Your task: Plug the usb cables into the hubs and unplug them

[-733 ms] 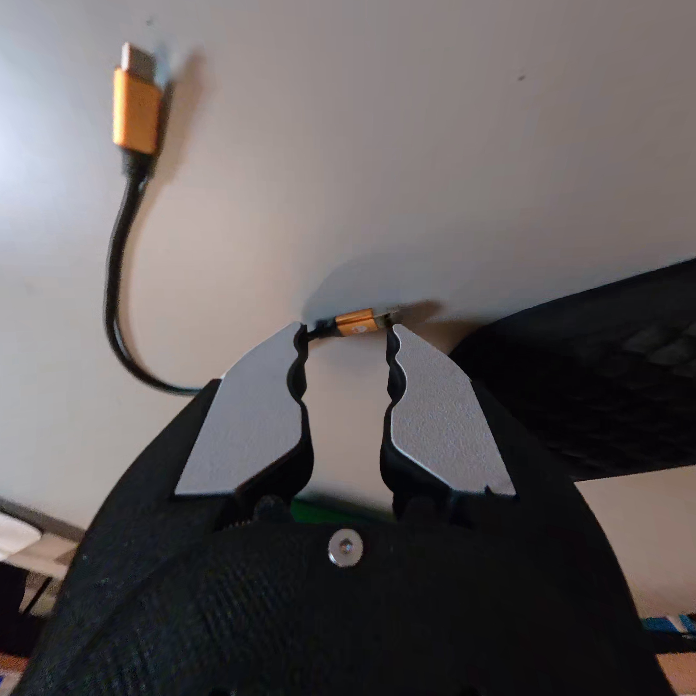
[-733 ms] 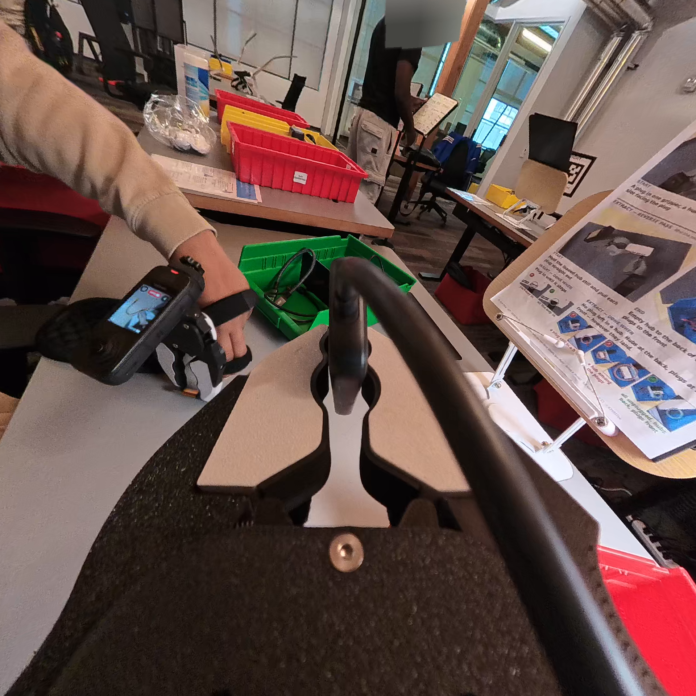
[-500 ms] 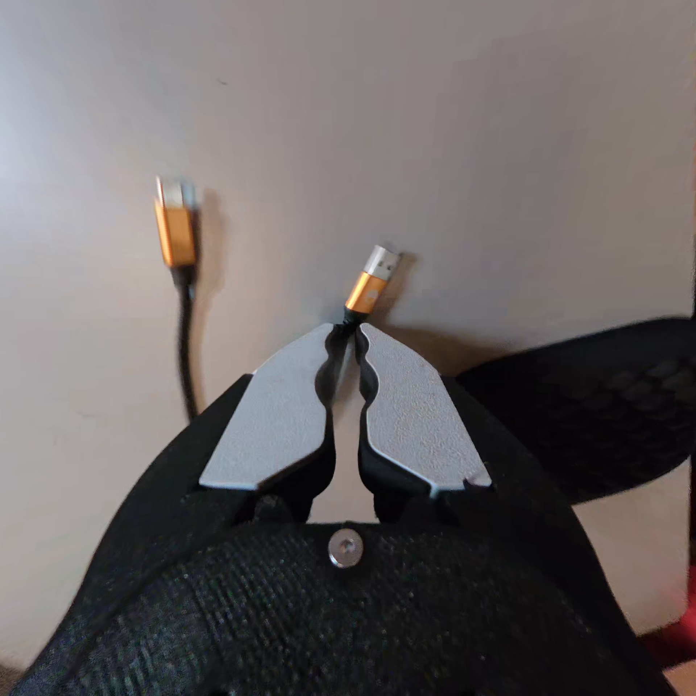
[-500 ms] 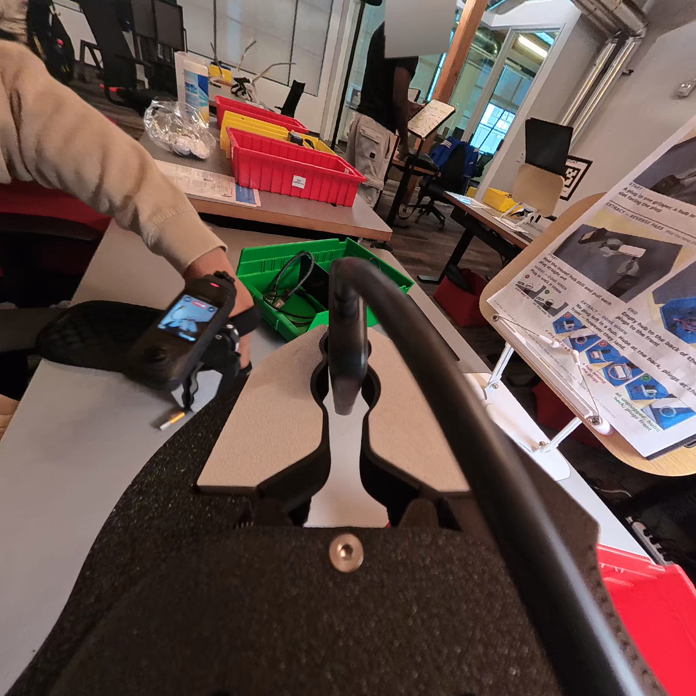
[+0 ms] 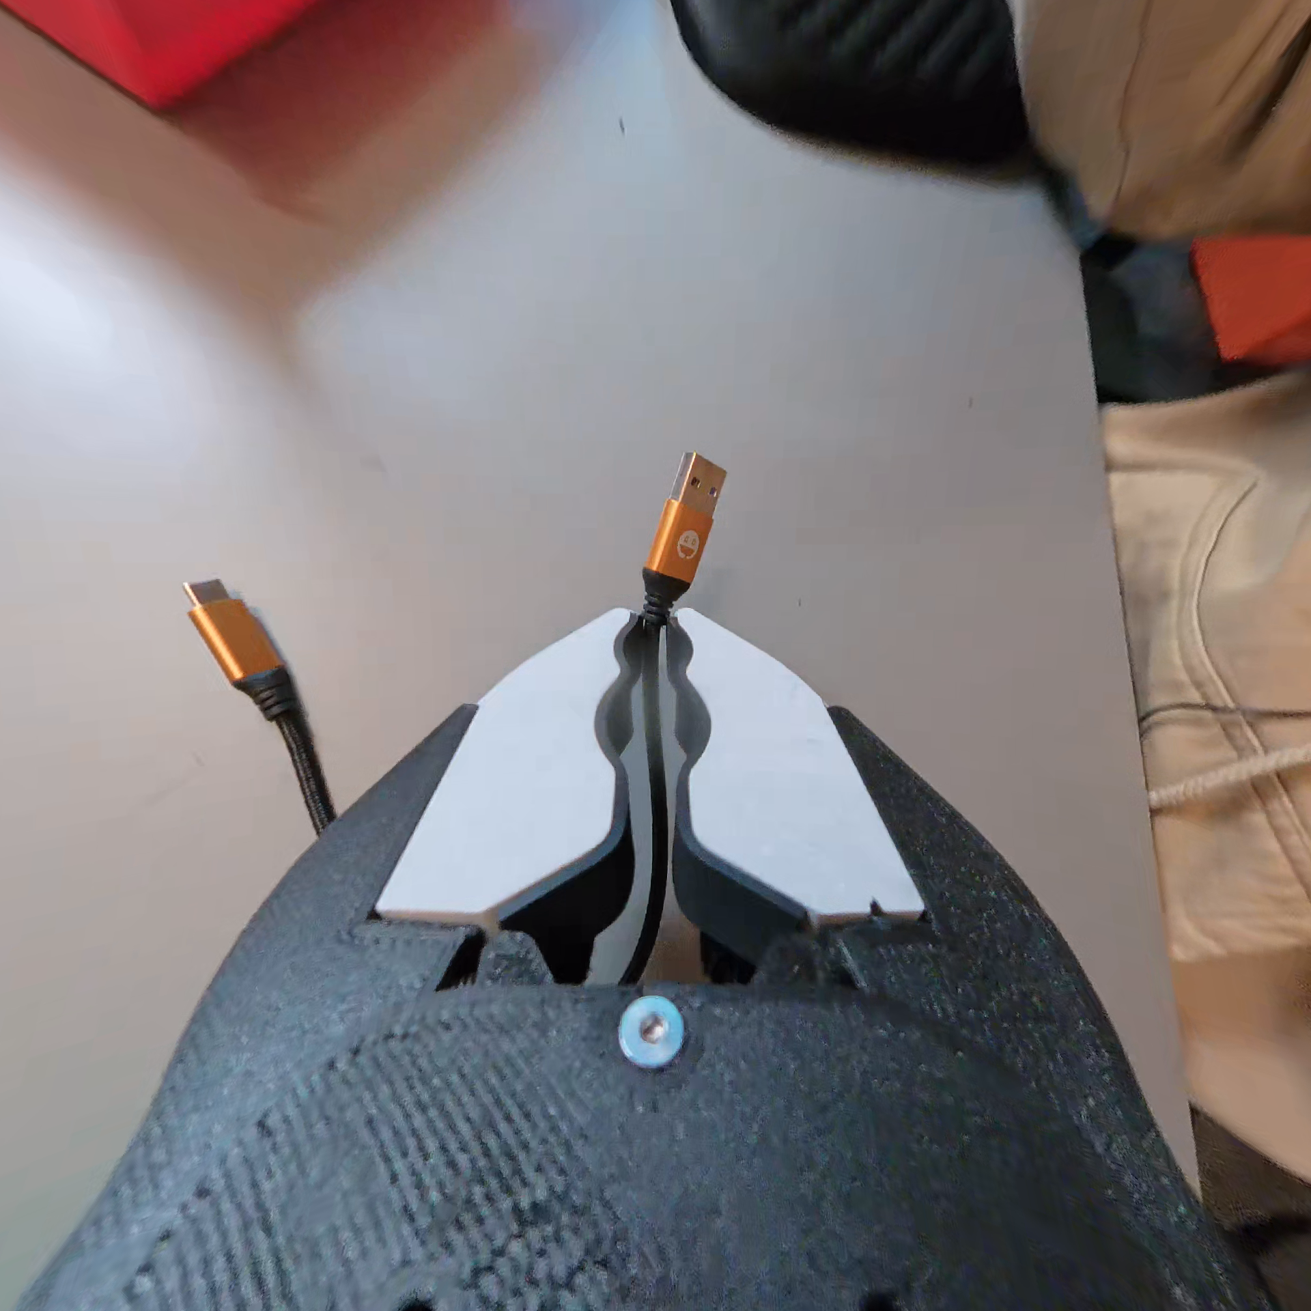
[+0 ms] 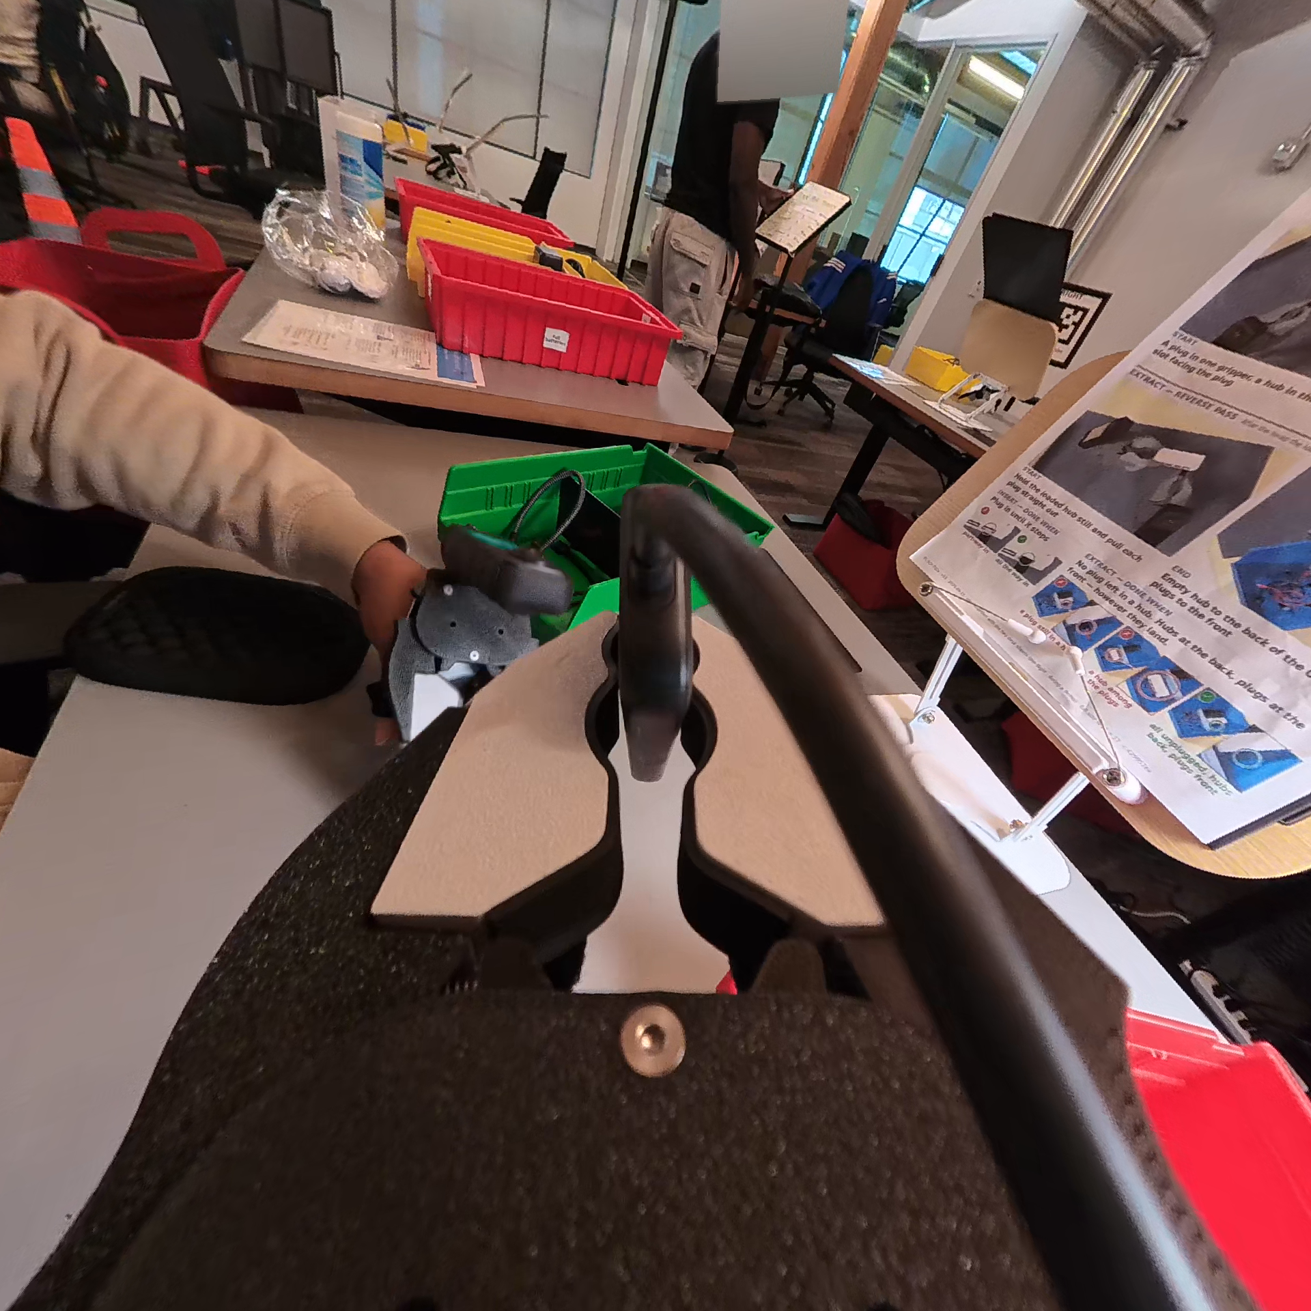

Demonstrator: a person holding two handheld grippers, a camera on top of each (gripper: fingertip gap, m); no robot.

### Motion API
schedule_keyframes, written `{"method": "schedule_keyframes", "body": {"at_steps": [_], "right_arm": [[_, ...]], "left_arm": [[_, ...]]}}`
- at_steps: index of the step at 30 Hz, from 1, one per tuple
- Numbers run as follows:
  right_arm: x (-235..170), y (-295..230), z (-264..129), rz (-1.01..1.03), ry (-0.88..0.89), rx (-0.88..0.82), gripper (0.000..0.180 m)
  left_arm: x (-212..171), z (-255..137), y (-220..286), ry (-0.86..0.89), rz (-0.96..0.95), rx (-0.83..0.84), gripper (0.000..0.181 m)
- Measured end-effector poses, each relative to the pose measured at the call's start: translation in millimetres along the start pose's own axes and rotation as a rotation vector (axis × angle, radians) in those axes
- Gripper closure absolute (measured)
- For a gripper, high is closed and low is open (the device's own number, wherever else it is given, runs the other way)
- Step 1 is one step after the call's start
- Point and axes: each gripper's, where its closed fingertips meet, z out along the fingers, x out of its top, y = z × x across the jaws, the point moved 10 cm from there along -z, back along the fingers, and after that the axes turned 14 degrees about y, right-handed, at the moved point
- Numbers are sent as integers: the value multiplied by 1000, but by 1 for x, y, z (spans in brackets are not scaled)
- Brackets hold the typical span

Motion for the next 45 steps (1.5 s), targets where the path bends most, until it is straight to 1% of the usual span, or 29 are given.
{"method": "schedule_keyframes", "body": {"at_steps": [1, 4, 5, 11, 15, 19, 25, 28, 32, 40, 45], "right_arm": [[-1, 0, 0, 1, -4, 2, 102], [-4, 1, 2, 6, -18, 10, 99], [-5, 1, 3, 10, -24, 12, 168], [-21, 7, 8, 43, -60, 48, 167], [-45, 9, 10, 53, -25, 200, 167], [-73, 10, 18, 177, 14, 337, 168], [-108, 3, 26, 263, -43, 424, 166], [-118, -2, 23, 306, -14, 470, 168], [-128, -8, 15, 366, 15, 498, 167], [-142, -19, 10, 432, 10, 540, 166], [-149, -23, 15, 439, -28, 548, 167]], "left_arm": [[2, -2, -1, 48, -3, 6, 174], [8, -7, 0, 181, 2, 16, 174], [9, -8, 0, 225, 0, 13, 174], [5, -7, -4, 413, -48, 5, 174], [4, -12, -7, 468, -72, 15, 174], [2, -18, -8, 518, -123, -9, 174], [-9, -15, -7, 485, -158, -23, 174], [-9, -13, -3, 479, -159, -63, 174], [-7, -15, 1, 512, -183, -127, 174], [-3, -19, 5, 552, -111, -49, 174], [1, -21, 11, 558, 3, 38, 174]]}}
